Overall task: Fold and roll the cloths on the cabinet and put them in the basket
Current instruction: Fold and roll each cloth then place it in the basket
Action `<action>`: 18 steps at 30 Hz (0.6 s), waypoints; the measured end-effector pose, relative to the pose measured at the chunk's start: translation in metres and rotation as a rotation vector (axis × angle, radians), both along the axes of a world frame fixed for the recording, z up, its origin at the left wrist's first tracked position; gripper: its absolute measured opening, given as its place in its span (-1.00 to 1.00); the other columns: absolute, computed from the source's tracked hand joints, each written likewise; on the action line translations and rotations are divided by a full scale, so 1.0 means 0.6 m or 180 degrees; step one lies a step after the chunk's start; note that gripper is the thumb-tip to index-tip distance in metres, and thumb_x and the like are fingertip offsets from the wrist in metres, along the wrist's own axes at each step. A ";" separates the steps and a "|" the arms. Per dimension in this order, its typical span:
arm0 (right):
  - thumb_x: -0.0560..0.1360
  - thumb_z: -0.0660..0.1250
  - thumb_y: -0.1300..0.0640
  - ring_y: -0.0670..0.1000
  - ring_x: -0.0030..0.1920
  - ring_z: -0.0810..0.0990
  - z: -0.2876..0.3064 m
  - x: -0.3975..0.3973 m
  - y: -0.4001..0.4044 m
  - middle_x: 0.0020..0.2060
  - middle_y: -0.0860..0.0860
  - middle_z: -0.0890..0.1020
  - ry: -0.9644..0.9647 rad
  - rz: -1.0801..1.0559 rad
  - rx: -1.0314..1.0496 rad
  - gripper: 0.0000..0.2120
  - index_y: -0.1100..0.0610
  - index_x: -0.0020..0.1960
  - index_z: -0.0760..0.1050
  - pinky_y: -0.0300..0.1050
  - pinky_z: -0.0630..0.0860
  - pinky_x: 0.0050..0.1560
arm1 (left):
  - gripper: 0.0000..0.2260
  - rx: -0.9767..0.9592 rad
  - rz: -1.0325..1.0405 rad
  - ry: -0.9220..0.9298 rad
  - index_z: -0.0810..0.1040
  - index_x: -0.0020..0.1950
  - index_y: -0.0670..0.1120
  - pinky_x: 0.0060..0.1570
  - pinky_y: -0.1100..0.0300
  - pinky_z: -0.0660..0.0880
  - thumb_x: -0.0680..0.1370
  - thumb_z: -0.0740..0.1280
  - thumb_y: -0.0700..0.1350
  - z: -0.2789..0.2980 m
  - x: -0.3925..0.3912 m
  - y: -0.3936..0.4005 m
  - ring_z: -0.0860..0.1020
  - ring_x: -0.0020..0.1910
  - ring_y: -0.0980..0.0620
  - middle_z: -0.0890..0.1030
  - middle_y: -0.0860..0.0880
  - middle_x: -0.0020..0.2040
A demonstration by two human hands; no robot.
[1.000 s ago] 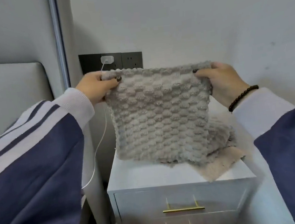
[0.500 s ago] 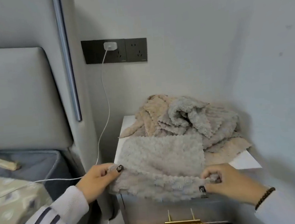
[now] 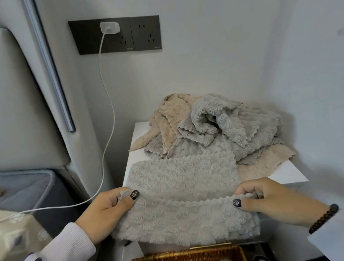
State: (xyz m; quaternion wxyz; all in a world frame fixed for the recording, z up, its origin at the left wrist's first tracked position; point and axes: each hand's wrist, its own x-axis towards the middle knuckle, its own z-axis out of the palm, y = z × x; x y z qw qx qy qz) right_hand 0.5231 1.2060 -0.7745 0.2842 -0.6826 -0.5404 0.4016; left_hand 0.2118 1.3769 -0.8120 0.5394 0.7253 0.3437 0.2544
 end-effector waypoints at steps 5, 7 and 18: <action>0.50 0.38 0.05 -0.07 -0.41 0.33 -0.009 0.009 0.003 -0.49 -0.13 0.44 -0.0119 -0.0105 -0.0057 -0.84 0.13 -0.18 0.58 -0.17 0.28 -0.26 | -0.43 0.0022 0.0041 0.0128 0.61 -0.13 -0.23 -0.02 -0.01 0.54 0.31 0.34 0.31 0.000 0.001 0.003 0.61 -0.16 -0.11 0.64 -0.25 -0.12; 0.50 0.38 0.06 -0.06 -0.39 0.37 -0.013 0.012 0.007 -0.47 -0.12 0.48 -0.0247 -0.0177 0.0039 -0.86 0.11 -0.19 0.58 -0.16 0.31 -0.25 | -0.40 0.0106 0.0137 0.0085 0.61 -0.10 -0.22 0.01 -0.05 0.54 0.30 0.34 0.33 0.000 0.004 0.005 0.62 -0.12 -0.19 0.65 -0.23 -0.12; 0.53 0.31 0.19 -0.11 -0.51 0.30 -0.015 0.005 0.066 -0.50 -0.04 0.43 -0.0382 -0.1105 0.1129 -0.87 0.08 -0.17 0.59 -0.32 0.27 -0.49 | -0.70 0.0525 0.0863 -0.0017 0.61 -0.11 -0.13 -0.10 0.11 0.49 0.51 0.25 0.09 0.027 0.057 0.060 0.58 -0.21 -0.01 0.66 -0.09 -0.20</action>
